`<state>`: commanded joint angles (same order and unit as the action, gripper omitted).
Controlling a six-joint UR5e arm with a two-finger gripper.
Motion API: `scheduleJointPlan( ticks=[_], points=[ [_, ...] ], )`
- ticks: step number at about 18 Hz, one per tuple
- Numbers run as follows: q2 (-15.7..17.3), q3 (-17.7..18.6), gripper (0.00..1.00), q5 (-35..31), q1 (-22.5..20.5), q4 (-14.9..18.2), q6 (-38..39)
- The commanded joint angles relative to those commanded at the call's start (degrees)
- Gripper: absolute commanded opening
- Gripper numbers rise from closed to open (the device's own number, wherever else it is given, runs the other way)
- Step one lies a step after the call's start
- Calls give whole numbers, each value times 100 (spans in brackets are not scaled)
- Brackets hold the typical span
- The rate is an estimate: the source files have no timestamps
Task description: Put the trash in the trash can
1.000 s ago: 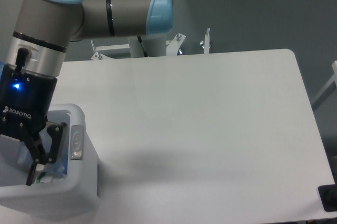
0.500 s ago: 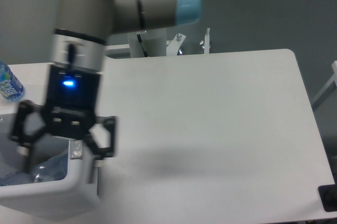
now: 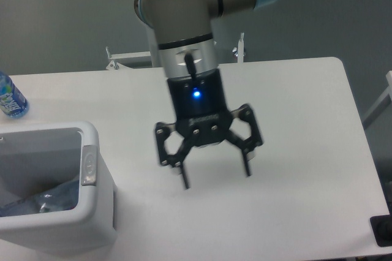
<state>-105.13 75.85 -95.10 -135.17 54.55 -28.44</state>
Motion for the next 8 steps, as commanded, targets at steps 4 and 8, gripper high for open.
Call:
scheduleJointPlan(
  ticks=[4, 8],
  points=[
    [282, 35, 100, -26, -185, 985, -1003],
    [440, 44, 100, -27, -308, 1347, -1577]
  ],
)
